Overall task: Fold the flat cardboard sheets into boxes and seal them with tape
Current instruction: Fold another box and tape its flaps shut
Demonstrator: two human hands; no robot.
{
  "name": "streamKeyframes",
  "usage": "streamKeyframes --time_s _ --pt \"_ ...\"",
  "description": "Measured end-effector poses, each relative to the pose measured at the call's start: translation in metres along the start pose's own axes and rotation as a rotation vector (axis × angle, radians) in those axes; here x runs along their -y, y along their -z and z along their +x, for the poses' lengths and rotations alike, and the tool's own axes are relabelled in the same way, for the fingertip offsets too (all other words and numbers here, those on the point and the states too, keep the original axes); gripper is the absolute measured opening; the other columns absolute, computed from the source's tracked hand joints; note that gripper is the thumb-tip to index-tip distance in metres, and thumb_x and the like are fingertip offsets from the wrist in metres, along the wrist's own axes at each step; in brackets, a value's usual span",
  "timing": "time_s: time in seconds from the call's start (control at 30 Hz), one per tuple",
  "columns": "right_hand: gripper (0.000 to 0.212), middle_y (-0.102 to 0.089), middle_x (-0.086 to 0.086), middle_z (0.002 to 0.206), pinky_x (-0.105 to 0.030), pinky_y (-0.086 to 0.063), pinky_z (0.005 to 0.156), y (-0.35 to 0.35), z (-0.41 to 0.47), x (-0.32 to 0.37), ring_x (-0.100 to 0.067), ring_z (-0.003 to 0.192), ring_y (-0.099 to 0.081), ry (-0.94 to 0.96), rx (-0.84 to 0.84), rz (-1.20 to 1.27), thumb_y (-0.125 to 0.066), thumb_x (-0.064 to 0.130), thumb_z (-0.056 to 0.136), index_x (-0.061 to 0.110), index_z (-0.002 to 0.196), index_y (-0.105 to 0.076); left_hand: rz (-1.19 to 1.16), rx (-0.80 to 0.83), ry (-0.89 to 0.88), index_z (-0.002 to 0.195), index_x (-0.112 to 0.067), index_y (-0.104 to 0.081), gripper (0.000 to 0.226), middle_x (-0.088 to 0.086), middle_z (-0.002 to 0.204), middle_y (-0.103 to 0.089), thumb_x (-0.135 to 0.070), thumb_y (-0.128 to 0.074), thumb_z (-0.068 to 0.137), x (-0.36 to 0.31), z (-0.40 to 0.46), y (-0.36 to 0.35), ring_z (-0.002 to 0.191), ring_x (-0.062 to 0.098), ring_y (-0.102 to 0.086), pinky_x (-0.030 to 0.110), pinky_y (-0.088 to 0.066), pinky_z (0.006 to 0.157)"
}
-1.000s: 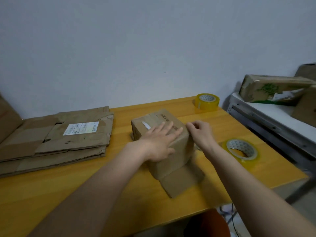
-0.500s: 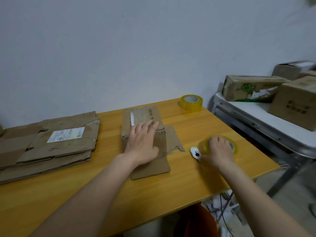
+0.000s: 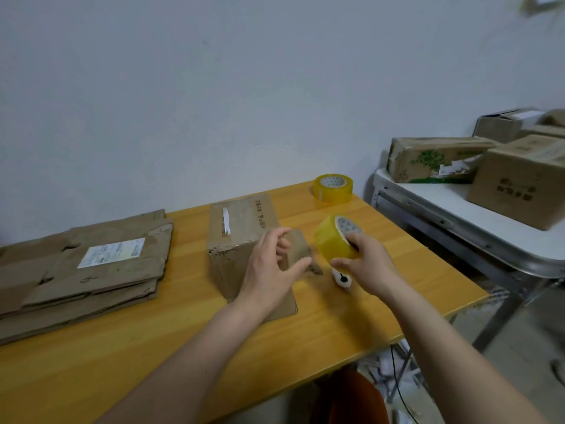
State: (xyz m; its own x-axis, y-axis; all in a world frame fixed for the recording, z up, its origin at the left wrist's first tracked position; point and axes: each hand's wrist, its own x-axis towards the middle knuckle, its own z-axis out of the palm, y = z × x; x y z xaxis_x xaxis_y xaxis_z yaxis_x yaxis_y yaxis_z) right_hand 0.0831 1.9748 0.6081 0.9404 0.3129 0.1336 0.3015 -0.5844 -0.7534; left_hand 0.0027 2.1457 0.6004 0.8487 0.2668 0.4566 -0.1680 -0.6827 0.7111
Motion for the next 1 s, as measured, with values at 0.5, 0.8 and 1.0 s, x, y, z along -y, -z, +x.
streamKeyframes --time_s 0.5,0.8,1.0 --pt "0.028 -0.064 0.006 0.095 -0.050 -0.045 0.091 -0.011 -0.029 0.064 -0.020 0.093 -0.059 0.109 0.114 -0.079 -0.078 0.032 0.076 0.025 0.098 -0.061 -0.125 -0.272 -0.033 0.083 -0.013 -0.072 0.006 -0.003 0.087 -0.070 -0.007 -0.072 0.083 -0.005 -0.008 0.019 0.083 0.002 -0.063 0.014 -0.049 0.076" --pt "0.036 -0.050 0.017 0.089 -0.036 -0.036 0.094 -0.028 -0.043 0.070 -0.007 0.091 -0.046 0.300 0.094 -0.161 -0.083 0.029 0.068 0.025 0.092 -0.055 -0.231 -0.270 0.110 0.097 -0.009 -0.056 0.003 -0.001 0.092 -0.068 -0.010 -0.054 0.096 -0.023 -0.009 0.032 0.087 0.012 -0.068 0.028 -0.055 0.078" --pt "0.037 -0.052 0.016 0.096 -0.038 -0.034 0.093 -0.022 -0.037 0.069 -0.013 0.105 -0.052 0.170 -0.027 -0.144 -0.082 0.034 0.070 0.028 0.097 -0.058 -0.249 -0.299 0.311 0.104 -0.019 -0.059 0.019 -0.002 0.112 -0.057 -0.024 -0.068 0.087 0.003 -0.038 0.036 0.101 0.010 -0.059 0.020 -0.050 0.085"
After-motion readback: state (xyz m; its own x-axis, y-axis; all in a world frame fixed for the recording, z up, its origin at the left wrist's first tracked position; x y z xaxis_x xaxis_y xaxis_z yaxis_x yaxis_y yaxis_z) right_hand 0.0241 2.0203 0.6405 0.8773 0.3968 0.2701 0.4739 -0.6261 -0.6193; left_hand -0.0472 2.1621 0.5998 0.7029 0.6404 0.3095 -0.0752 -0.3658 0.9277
